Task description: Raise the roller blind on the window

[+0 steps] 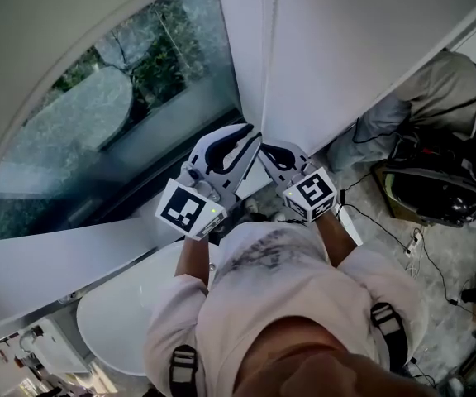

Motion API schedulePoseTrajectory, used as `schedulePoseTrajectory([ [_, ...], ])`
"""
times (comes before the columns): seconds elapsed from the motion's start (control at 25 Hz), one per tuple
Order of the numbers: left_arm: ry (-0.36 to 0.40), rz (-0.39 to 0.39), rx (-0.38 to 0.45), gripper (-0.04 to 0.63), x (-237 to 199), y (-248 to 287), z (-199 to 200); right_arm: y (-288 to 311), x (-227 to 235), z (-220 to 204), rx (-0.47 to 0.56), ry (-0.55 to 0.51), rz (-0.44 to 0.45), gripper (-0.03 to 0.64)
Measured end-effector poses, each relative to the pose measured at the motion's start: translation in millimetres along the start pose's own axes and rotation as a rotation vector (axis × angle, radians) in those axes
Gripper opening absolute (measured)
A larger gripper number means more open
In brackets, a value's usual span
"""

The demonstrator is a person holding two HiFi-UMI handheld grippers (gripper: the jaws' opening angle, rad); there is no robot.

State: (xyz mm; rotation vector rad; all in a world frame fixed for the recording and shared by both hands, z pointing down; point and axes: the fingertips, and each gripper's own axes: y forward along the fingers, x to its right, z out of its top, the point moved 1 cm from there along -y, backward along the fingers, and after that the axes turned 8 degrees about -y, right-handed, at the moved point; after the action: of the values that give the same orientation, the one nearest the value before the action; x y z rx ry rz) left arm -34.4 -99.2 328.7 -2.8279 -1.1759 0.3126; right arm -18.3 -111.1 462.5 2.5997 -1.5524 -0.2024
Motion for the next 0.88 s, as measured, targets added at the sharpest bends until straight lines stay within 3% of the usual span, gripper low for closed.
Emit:
schedulePoseTrajectory([
  [0.24, 0.052, -0.051, 0.066, 0.063, 9, 19, 50, 0, -6, 6, 0.001, -0.01, 0.003, 0.061],
  [0.36, 0.042, -0.053, 0.071, 0.063, 9, 24, 64, 1, -9, 6, 0.0, -0.011, 0.009, 0.061],
  [0.88, 0.039, -0.044, 0.125, 0.011, 7, 32, 73, 3, -11, 2, -0.013, -0.021, 0.026, 0.061],
])
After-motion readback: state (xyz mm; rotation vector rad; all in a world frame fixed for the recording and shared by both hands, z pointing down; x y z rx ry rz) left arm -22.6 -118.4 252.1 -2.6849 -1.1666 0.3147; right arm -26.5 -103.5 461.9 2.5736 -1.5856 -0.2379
